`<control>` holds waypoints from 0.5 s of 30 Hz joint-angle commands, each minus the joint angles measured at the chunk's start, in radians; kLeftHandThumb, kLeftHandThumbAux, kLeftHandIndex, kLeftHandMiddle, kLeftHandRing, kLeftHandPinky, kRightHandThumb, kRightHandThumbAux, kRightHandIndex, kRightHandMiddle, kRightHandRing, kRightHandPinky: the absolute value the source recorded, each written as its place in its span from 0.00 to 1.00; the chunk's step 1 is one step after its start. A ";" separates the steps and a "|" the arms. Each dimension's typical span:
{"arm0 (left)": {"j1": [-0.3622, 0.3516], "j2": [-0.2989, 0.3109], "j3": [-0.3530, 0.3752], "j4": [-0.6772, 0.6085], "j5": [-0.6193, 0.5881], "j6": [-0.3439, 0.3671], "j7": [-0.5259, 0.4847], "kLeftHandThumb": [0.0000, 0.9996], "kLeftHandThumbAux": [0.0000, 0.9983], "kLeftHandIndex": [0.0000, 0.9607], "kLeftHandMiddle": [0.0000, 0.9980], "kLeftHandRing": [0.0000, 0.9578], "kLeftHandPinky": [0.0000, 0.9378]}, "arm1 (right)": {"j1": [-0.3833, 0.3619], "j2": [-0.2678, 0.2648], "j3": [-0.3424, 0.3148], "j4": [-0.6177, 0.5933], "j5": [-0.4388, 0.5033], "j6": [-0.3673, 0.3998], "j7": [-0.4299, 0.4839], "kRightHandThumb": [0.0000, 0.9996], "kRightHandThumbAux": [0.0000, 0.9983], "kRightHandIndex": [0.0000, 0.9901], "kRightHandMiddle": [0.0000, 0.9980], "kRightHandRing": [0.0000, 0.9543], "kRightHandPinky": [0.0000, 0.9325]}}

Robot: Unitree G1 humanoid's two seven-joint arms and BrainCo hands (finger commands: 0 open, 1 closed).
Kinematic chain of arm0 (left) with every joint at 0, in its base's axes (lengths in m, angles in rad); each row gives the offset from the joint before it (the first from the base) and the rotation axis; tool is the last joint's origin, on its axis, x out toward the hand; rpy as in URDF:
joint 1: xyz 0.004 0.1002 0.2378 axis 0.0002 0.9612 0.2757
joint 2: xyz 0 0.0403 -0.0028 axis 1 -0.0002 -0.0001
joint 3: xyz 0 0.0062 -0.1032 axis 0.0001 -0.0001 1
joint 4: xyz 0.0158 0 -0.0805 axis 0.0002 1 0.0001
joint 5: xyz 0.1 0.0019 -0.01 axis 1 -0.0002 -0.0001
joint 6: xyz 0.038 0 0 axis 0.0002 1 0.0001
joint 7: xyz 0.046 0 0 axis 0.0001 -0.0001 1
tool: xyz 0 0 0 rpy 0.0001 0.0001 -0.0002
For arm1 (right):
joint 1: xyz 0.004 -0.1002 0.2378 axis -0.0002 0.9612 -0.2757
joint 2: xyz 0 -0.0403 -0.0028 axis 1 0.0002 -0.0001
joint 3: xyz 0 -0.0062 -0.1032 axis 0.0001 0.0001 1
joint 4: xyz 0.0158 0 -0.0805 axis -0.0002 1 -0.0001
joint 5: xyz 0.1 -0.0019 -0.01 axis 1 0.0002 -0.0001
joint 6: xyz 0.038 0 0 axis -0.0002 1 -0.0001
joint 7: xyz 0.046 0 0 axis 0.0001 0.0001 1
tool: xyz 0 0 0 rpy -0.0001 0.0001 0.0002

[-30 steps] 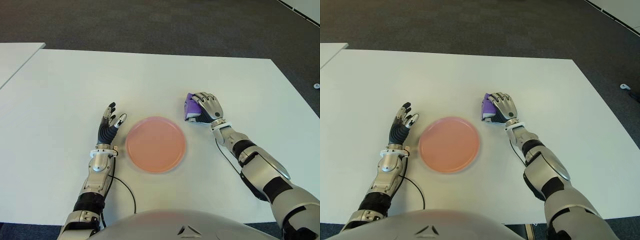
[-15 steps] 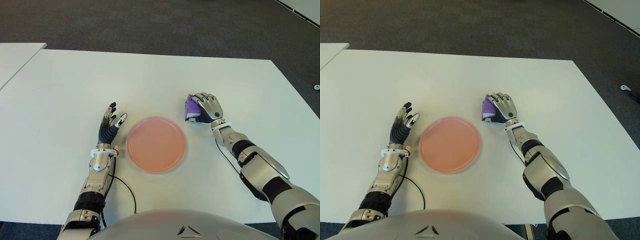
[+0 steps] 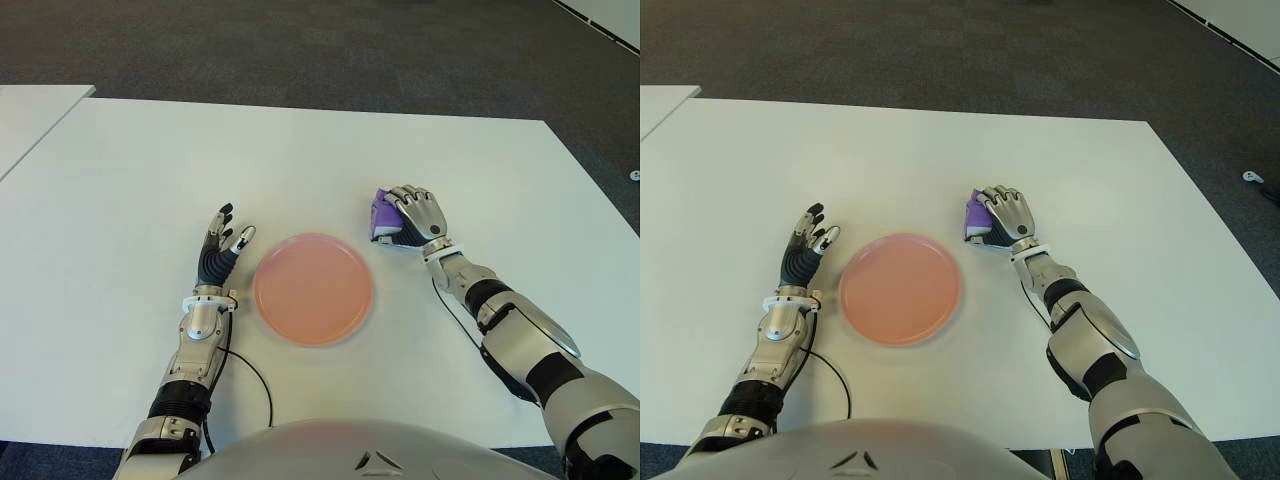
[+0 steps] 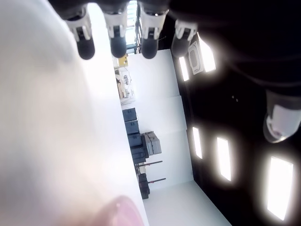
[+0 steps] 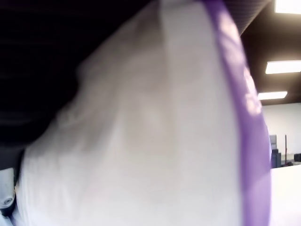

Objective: Put the tissue paper into the plate.

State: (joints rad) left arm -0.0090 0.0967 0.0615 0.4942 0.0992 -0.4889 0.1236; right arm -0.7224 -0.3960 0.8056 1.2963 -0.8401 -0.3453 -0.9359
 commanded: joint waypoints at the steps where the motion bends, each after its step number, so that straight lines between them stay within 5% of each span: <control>1: 0.026 -0.005 -0.001 0.054 0.012 0.039 0.016 0.00 0.41 0.00 0.00 0.00 0.00 | 0.110 0.014 0.045 0.061 -0.056 -0.007 0.069 0.86 0.68 0.41 0.54 0.90 0.93; 8: 0.022 -0.006 -0.001 0.067 0.010 0.029 0.021 0.00 0.41 0.00 0.00 0.00 0.00 | 0.094 -0.001 0.020 0.053 -0.034 -0.044 0.058 0.86 0.68 0.40 0.54 0.90 0.92; 15: 0.018 -0.006 0.001 0.081 0.006 0.015 0.020 0.00 0.42 0.00 0.00 0.00 0.00 | -0.023 -0.045 -0.076 0.026 0.046 -0.113 0.118 0.85 0.68 0.40 0.54 0.89 0.90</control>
State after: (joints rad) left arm -0.0243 0.0967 0.0623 0.5137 0.0994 -0.5052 0.1351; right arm -0.7473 -0.4200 0.7650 1.2973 -0.8216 -0.4282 -0.9112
